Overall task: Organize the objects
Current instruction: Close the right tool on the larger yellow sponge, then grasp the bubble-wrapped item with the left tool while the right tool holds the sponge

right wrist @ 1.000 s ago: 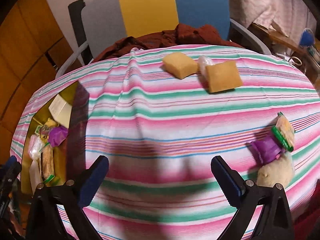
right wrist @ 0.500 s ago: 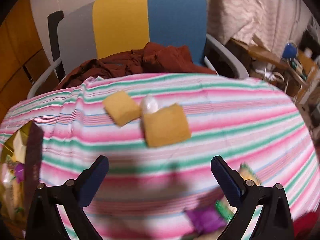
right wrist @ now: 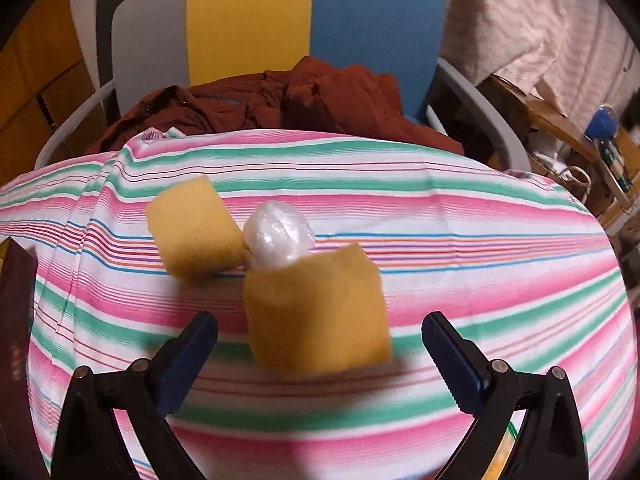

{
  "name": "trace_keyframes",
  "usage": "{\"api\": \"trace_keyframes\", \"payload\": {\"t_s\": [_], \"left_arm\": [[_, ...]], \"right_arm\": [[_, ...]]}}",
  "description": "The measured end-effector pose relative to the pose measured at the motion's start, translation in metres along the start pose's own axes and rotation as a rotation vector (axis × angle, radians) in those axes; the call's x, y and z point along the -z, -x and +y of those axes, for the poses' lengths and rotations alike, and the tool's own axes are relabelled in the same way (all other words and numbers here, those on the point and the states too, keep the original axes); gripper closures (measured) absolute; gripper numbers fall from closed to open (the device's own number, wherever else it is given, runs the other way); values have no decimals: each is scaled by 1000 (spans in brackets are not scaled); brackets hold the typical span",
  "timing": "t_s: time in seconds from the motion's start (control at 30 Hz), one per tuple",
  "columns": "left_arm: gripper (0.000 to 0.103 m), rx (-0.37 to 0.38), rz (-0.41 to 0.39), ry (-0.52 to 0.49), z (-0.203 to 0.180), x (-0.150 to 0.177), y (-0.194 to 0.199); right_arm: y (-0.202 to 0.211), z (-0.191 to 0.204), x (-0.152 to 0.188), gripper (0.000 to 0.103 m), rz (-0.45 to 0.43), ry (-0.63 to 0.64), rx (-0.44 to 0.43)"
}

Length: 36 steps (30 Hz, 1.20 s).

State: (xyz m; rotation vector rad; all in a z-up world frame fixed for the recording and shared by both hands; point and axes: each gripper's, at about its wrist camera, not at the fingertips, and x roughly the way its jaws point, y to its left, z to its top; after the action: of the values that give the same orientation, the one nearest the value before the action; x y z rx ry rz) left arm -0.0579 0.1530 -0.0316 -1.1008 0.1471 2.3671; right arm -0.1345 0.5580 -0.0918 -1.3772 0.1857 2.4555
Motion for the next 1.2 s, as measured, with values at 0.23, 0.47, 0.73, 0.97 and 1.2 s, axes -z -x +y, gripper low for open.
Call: {"api": "trace_keyframes", "payload": {"t_s": [0.23,0.47,0.73,0.97,1.2], "left_arm": [[51,25,1,-29,-13,-10,-7],[51,77,-2,-107,-50,-35,-23],[51,156,-31,-235,-113,-83,-54],[51,191,-40,-352,-167,-123,-102],[51,204,-32,-485,-206,-145,-150]], "right_arm": [[12,-5,5,36,28,11,-52],[48,-41,35,36,8,-104,-79],[67,-70,41,36,-91,-244,-88],[78,-79,36,36,-136,-269,-60],[92,-92,36,35,-172,-307,-20]]}}
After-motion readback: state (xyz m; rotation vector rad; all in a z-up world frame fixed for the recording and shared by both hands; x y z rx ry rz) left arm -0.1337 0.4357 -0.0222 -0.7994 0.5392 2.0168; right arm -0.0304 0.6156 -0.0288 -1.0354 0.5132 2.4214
